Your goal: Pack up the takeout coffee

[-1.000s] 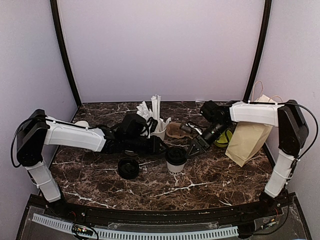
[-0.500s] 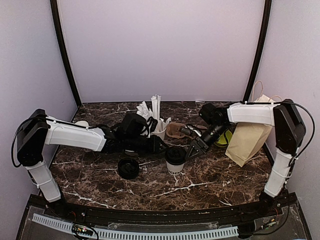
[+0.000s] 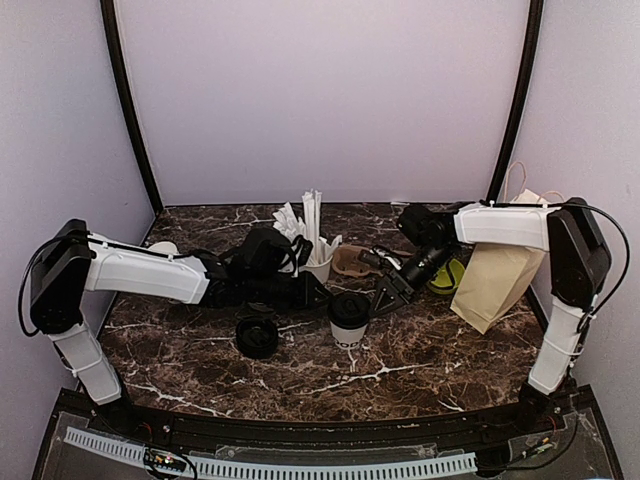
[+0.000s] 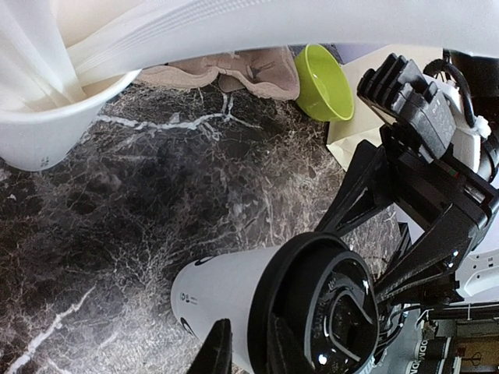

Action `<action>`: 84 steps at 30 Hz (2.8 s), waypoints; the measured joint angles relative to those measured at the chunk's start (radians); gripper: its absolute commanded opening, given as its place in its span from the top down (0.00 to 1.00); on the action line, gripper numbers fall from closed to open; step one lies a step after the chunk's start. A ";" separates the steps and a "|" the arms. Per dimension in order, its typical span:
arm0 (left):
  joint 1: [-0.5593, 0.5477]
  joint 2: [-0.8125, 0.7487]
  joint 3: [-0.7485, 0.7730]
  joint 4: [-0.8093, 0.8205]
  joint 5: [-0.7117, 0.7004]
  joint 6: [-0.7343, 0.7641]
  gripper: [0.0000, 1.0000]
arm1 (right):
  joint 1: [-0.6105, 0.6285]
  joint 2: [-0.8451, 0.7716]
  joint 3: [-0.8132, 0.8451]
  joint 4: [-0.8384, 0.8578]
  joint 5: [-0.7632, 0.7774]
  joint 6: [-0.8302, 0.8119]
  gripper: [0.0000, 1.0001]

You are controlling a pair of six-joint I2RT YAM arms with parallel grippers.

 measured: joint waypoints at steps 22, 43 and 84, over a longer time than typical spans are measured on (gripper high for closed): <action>-0.071 -0.161 -0.058 -0.134 -0.073 0.038 0.62 | 0.001 -0.048 0.032 0.034 0.063 -0.092 0.39; -0.182 -0.092 0.330 -0.581 -0.203 0.759 0.22 | 0.001 -0.346 -0.023 0.014 0.075 -0.295 0.33; -0.161 0.185 0.582 -0.747 -0.141 0.810 0.16 | 0.001 -0.396 -0.098 0.010 0.101 -0.333 0.32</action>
